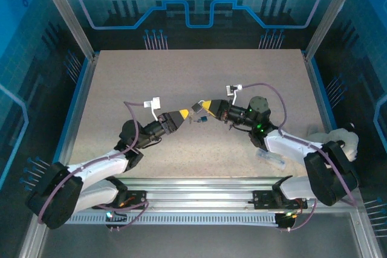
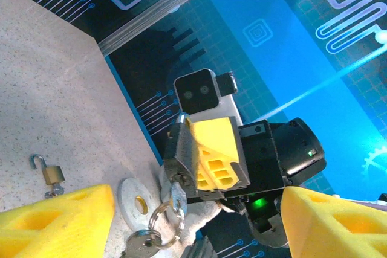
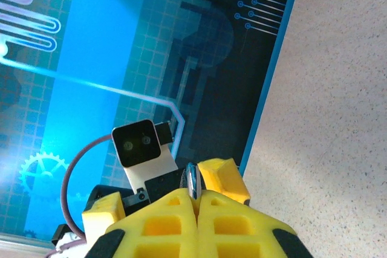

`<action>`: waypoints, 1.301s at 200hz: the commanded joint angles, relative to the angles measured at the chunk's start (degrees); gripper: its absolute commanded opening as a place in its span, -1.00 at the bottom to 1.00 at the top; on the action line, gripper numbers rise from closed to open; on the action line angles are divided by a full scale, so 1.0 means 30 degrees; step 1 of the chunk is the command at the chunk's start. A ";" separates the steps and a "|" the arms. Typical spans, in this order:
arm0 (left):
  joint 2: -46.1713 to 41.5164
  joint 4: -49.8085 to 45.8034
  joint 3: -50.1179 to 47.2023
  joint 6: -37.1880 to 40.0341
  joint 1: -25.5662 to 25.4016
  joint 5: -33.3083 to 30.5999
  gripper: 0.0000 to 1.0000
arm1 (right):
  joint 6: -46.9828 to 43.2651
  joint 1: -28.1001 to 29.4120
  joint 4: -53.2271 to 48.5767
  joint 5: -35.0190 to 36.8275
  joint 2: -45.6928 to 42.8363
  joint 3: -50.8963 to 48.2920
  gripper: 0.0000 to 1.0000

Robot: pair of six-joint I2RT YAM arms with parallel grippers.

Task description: Lock with the key

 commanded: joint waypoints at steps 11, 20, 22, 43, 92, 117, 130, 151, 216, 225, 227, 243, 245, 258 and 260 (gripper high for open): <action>0.0574 0.2641 -0.0162 -0.0960 0.0241 0.0188 0.37 | 0.1104 -0.0255 0.2494 0.0265 0.0596 0.0362 -1.00; 0.0768 0.2932 -0.0210 -0.1169 0.0213 0.0187 0.34 | 0.1063 -0.0237 0.2525 0.0379 0.0604 0.0356 -1.00; 0.0828 0.3012 -0.0218 -0.1194 0.0235 0.0195 0.33 | 0.1080 -0.0254 0.2525 0.0394 0.0592 0.0326 -1.00; 0.1390 0.3802 -0.0237 -0.1676 0.0214 0.0320 0.27 | 0.1077 -0.0204 0.2915 0.0705 0.0631 0.0225 -1.00; 0.3500 0.6403 -0.0367 -0.2798 0.0239 0.0596 0.22 | 0.1678 -0.0098 0.4254 0.0728 0.1400 0.0217 -1.00; 0.3729 0.6388 -0.0149 -0.2860 0.0256 0.0654 0.15 | 0.1789 0.0019 0.4626 0.0757 0.1743 0.0150 -1.00; 0.3726 0.6388 -0.0060 -0.2849 0.0269 0.0657 0.14 | 0.1791 0.0082 0.4663 0.0772 0.1906 0.0179 -1.00; 0.3843 0.6388 0.0209 -0.2989 0.0232 0.0861 0.02 | 0.1834 0.0140 0.4911 0.0837 0.2107 0.0209 -1.00; 0.4183 0.6420 0.0045 -0.3083 0.0223 0.1067 -0.19 | 0.2024 0.0285 0.5467 0.0838 0.2752 0.0486 -1.00; 0.4198 0.6389 0.0043 -0.3078 0.0226 0.1067 -0.23 | 0.2068 0.0367 0.5555 0.0823 0.2827 0.0498 -1.00; 0.4198 0.6389 0.0065 -0.3063 0.0216 0.1067 -0.24 | 0.2079 0.0373 0.5567 0.0812 0.2839 0.0501 -1.00; 0.4213 0.6388 0.0074 -0.3061 0.0233 0.1067 -0.30 | 0.2112 0.0518 0.5681 0.0751 0.2974 0.0589 -1.00; 0.4202 0.6403 0.0109 -0.3066 0.0247 0.1067 -0.30 | 0.2112 0.0535 0.5687 0.0743 0.2986 0.0604 -1.00; 0.4255 0.6407 0.0135 -0.3078 0.0250 0.1096 -0.34 | 0.2176 0.0598 0.5724 0.0721 0.3047 0.0619 -1.00; 0.4256 0.6400 0.0132 -0.3078 0.0251 0.1096 -0.35 | 0.2178 0.0608 0.5761 0.0735 0.3048 0.0611 -1.00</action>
